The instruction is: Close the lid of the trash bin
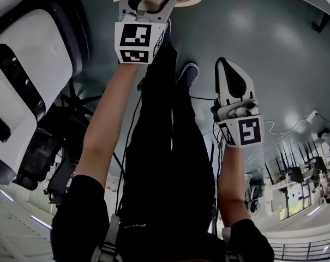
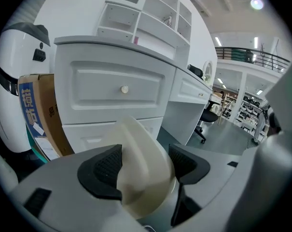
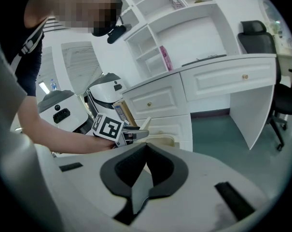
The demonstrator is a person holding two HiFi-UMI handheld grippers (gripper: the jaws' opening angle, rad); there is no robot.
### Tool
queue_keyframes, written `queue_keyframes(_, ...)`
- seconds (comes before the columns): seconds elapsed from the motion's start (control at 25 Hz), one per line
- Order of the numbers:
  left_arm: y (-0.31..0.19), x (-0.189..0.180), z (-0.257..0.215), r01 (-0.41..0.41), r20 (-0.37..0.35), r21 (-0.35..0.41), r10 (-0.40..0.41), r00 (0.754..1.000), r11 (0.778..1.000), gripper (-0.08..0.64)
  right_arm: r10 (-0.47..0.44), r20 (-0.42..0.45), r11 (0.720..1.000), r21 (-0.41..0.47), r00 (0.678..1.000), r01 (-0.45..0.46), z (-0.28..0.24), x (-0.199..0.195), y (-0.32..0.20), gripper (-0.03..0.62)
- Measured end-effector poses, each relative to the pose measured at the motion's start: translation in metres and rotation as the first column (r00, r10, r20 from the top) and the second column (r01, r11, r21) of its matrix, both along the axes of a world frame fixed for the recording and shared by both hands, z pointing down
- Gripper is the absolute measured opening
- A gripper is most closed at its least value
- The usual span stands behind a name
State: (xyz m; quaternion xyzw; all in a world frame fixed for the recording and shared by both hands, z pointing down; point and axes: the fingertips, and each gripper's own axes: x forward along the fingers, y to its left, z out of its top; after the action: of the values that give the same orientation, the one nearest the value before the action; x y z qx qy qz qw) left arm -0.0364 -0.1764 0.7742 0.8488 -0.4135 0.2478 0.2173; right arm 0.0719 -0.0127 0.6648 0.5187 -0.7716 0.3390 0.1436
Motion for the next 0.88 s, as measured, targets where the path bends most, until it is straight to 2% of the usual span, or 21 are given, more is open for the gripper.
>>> queue_keyframes(0.32, 0.004, 0.016, 0.005, -0.005, 0.045, 0.004, 0.004, 0.999, 1.0, 0.31, 0.019, 0.008, 1.0, -0.011, 1.0, -0.019, 0.009, 0.023, 0.005, 0.005)
queue_keyframes(0.52, 0.006, 0.031, 0.015, -0.017, -0.032, -0.074, 0.014, 0.999, 0.997, 0.311, 0.028, 0.001, 0.999, -0.016, 1.0, -0.028, 0.008, 0.027, 0.005, 0.005)
queue_keyframes(0.88, 0.005, 0.05, 0.042, -0.064, -0.05, -0.111, 0.059, 0.997, 0.992, 0.311, 0.034, -0.001, 0.999, -0.034, 0.999, -0.034, 0.017, 0.026, 0.008, 0.005)
